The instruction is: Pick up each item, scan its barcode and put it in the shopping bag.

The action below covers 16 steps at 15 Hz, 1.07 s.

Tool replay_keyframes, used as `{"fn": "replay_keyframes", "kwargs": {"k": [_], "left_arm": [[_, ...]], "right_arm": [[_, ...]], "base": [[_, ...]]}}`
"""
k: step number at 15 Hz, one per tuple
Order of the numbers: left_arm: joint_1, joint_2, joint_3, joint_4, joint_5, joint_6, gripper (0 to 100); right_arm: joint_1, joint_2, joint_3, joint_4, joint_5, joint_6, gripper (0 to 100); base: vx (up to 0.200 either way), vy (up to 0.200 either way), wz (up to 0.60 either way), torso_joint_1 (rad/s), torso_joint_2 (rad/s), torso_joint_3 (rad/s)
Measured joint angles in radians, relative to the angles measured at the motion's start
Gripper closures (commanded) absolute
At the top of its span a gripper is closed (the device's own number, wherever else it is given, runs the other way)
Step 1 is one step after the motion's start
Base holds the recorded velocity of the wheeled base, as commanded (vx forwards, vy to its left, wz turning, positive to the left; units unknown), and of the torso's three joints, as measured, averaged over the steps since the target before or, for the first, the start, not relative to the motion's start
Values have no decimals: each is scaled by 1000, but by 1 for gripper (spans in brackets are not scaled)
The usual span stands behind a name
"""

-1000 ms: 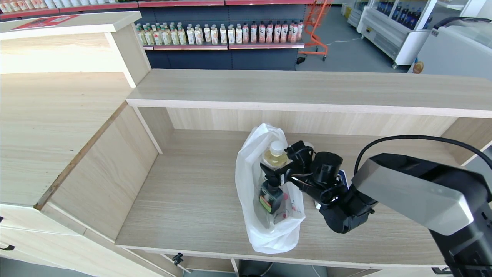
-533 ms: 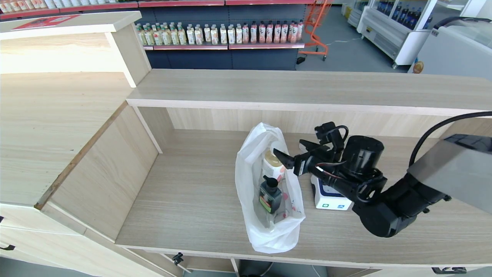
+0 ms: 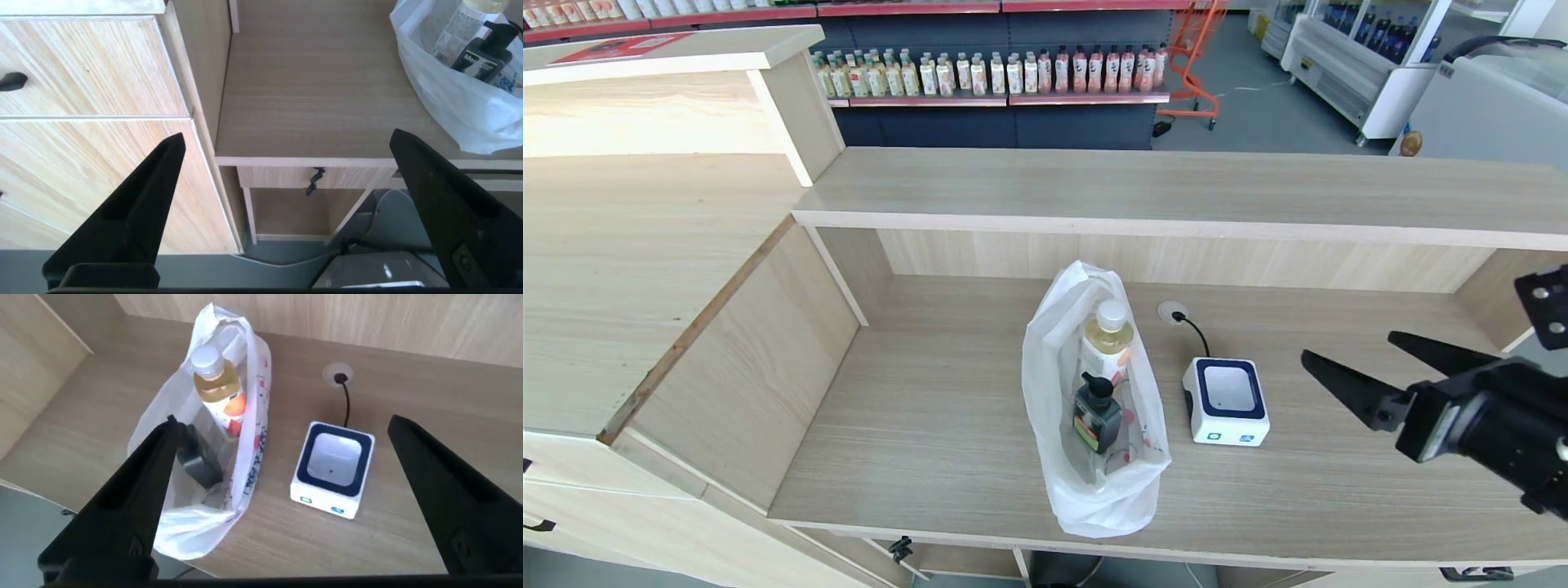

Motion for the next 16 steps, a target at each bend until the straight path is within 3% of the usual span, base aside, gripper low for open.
{"fn": "replay_keyframes", "kwargs": {"k": [4,5,7,9,11,13,16], "left_arm": [[0,0,0,0,0,0,0],[0,0,0,0,0,0,0],[0,0,0,0,0,0,0],[0,0,0,0,0,0,0],[0,0,0,0,0,0,0],[0,0,0,0,0,0,0],[0,0,0,0,0,0,0]], "right_arm": [[-12,-547,132,579,-227,-15,0],[-6,-646,144,674,-273,-17,0],[1,-797,161,735,-308,-22,0],[-32,-875,189,698,-239,-14,0],[-176,-918,245,617,-31,-19,0],[-329,-993,298,648,105,-43,0],[-393,-1090,332,702,101,-33,0]], "base": [[0,0,0,0,0,0],[0,0,0,0,0,0],[0,0,0,0,0,0],[0,0,0,0,0,0],[0,0,0,0,0,0],[0,0,0,0,0,0],[0,0,0,0,0,0]]}}
